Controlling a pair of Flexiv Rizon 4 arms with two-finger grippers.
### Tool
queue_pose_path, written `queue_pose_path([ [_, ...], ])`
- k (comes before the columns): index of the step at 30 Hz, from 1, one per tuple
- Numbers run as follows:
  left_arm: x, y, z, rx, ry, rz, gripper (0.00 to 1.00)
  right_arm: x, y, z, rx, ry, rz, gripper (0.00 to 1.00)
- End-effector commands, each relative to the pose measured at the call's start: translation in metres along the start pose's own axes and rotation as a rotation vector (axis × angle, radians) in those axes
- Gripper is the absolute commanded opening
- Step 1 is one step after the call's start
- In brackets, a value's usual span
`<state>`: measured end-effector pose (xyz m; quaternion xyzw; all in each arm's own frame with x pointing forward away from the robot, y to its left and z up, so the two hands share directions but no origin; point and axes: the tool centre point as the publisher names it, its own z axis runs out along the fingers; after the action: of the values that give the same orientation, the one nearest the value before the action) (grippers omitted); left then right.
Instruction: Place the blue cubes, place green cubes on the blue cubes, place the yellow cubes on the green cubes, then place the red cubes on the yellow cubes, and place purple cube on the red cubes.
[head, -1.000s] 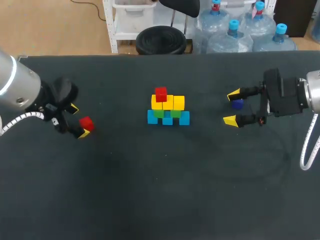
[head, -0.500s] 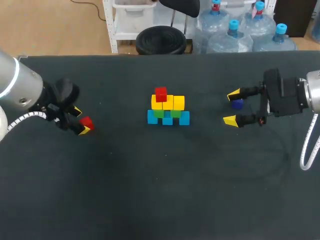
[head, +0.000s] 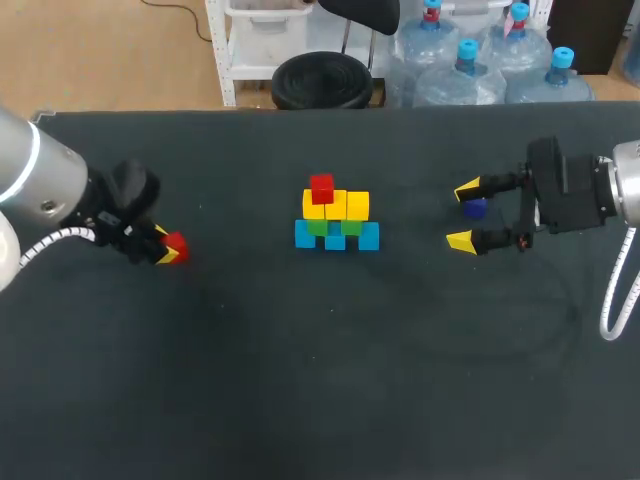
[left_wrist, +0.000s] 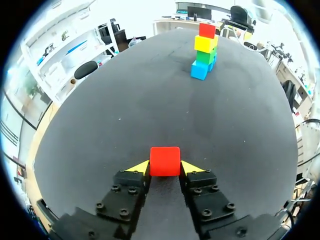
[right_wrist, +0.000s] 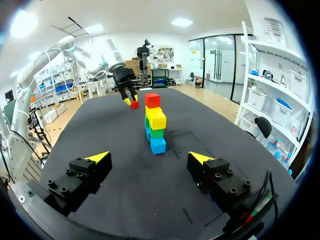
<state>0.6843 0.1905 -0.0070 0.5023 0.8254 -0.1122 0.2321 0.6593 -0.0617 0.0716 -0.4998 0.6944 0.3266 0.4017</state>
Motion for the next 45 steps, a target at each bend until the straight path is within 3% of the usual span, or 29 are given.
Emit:
queue_pose_path([
  [1,-0.001,-0.005,-0.003,0.004,-0.011,0.006,0.0,0.0,0.0,0.001,0.0,-0.002,-0.001,1.0],
  [12,-0.039,-0.036,-0.015,0.065,-0.018,0.126,0.0,0.0,0.0,0.001,0.0,-0.002,-0.001,1.0],
  [20,-0.08,-0.068,-0.005,0.125,-0.022,0.231,0.0,0.0,0.0,0.001,0.0,-0.002,-0.001,1.0],
  [26,-0.1,-0.089,0.001,0.157,-0.03,0.264,0.0,0.0,0.0,0.001,0.0,-0.002,-0.001,1.0],
  [45,-0.115,-0.147,0.004,0.208,-0.025,0.279,0.0,0.0,0.0,0.001,0.0,-0.002,-0.001,1.0],
])
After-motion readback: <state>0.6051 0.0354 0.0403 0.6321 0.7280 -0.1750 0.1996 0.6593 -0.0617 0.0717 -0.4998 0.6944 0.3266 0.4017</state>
